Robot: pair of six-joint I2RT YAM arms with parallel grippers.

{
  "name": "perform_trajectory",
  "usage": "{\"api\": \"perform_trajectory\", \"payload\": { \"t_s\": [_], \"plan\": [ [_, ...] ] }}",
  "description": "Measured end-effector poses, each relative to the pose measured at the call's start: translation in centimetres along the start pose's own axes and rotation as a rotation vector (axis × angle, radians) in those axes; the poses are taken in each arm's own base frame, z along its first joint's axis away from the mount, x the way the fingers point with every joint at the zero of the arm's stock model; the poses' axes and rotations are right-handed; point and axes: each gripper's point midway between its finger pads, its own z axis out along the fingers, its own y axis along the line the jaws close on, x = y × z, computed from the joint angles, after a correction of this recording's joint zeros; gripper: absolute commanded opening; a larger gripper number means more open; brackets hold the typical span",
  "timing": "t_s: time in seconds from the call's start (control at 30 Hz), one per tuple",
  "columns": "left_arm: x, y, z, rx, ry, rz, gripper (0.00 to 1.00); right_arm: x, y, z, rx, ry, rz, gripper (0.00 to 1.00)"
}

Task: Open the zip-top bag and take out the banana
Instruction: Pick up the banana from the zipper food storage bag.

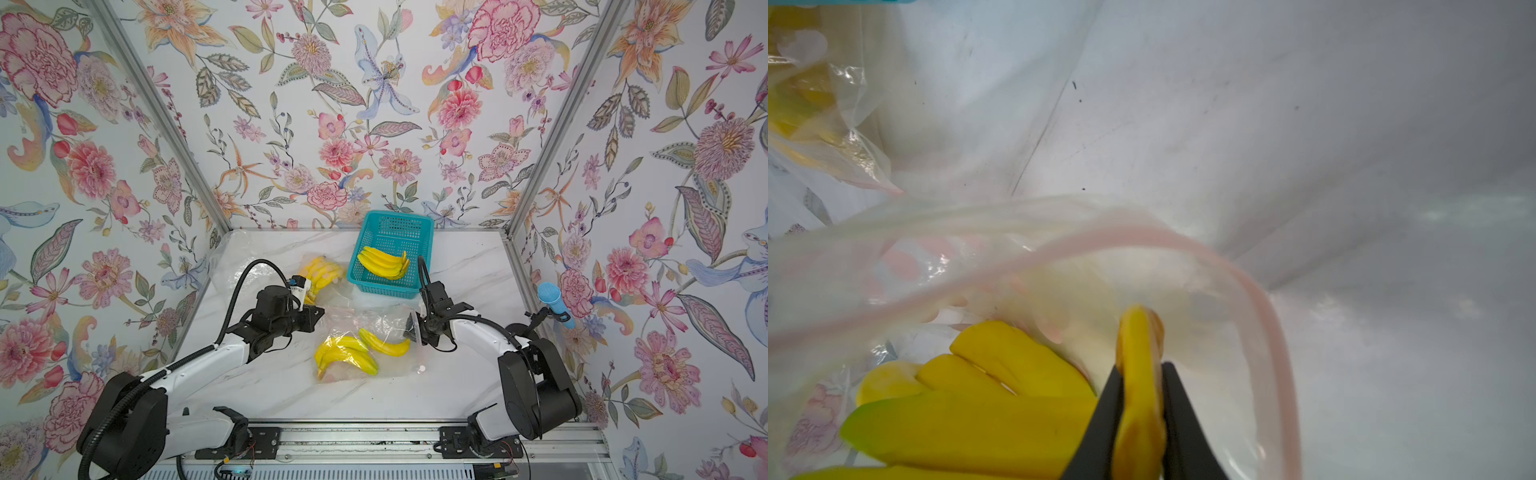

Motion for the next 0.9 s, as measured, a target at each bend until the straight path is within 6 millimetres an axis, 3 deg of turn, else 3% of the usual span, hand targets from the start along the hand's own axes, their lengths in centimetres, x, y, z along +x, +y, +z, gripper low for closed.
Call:
{"api": "perform_trajectory", "payload": {
  "t_s": [0.1, 0.27, 0.4, 0.6, 0.63, 0.7, 0.8, 0.9],
  "plan": [
    [-0.7, 0.6, -0.9, -0.043, -0.019, 0.02, 0.0, -0.7, -0.4, -1.1, -0.003, -0.029, 0.01, 0.17],
    [0.0, 1.2, -1.0, -0.072, 0.009, 0.021, 0.0, -1.9, -2.1, -3.2, 0.013, -0.085, 0.035, 0.17],
    [0.2, 1.3, -0.9, -0.075, 0.017, 0.02, 0.0, -3.5, -5.6, -5.7, 0.053, -0.151, 0.115, 0.17],
    [0.9, 2.0, -0.2, -0.084, 0.047, 0.019, 0.0, -6.9, -11.0, -11.3, 0.092, -0.311, 0.288, 0.17],
    [1.0, 2.0, 0.0, -0.085, 0.057, 0.019, 0.0, -7.7, -11.0, -12.3, 0.088, -0.336, 0.3, 0.17],
    [1.4, 2.1, 0.3, -0.082, 0.075, 0.018, 0.13, -9.5, -9.8, -14.0, 0.063, -0.381, 0.283, 0.17],
    [1.5, 1.9, 0.7, -0.067, 0.09, 0.019, 0.26, -13.2, -6.2, -15.9, -0.004, -0.434, 0.223, 0.17],
    [1.4, 1.6, 0.7, -0.05, 0.095, 0.02, 0.34, -17.0, -2.8, -16.0, -0.054, -0.447, 0.174, 0.18]
  ]
}}
